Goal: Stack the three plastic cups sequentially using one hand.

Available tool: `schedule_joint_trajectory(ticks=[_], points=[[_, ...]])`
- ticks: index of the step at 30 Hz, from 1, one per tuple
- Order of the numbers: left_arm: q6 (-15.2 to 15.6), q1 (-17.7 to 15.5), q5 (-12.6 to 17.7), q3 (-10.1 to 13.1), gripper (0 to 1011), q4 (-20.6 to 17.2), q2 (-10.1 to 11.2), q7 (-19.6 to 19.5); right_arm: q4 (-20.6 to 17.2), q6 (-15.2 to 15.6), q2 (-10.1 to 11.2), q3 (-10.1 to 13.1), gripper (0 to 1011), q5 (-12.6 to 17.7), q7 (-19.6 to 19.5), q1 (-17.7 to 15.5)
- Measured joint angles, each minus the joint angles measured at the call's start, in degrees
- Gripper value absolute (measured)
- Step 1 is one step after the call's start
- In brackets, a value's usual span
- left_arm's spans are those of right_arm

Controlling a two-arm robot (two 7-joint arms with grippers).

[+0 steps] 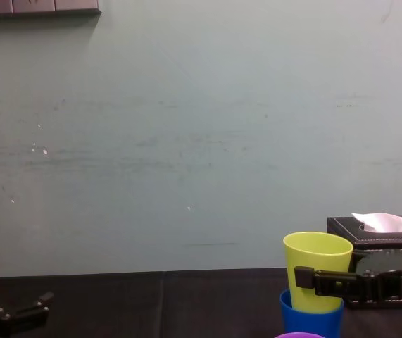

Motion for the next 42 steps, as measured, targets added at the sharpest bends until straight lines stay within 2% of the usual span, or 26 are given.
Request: schedule_joint_trajectory(ticks=[12,17,20,24,31,36,42], points=[[0.0,0.0,0.0,0.0,1011,0.0,0.0,0.0,-0.2,0.0,0.1,0.1,735,0.1,0.0,-0.1],[0.0,0.0,0.0,0.0,1011,0.0,0.0,0.0,-0.3,0.1,0.1,0.1,811,0.1,0.0,-0.1],[0.0,0.0,0.0,0.0,1011,0.0,0.0,0.0,-0.3,0.1,0.1,0.1,927,0.1,-0.1,-0.1],[0.0,0.0,0.0,0.0,1011,0.0,0.0,0.0,-0.3,0.1,0.1,0.1,1003,0.2,-0.1,-0.1],[0.0,0.0,0.0,0.0,1011,0.0,0.0,0.0,-0.8,0.1,0.4,0.3,1003,0.5,0.1,-0.3],[0.0,0.0,0.0,0.0,1011,0.0,0.0,0.0,-3.2,0.8,1.6,1.2,1003,1.8,0.6,-1.6],[0.0,0.0,0.0,0.0,1011,0.0,0.0,0.0,-8.4,1.6,5.4,2.2,1003,3.2,1.5,-4.8]])
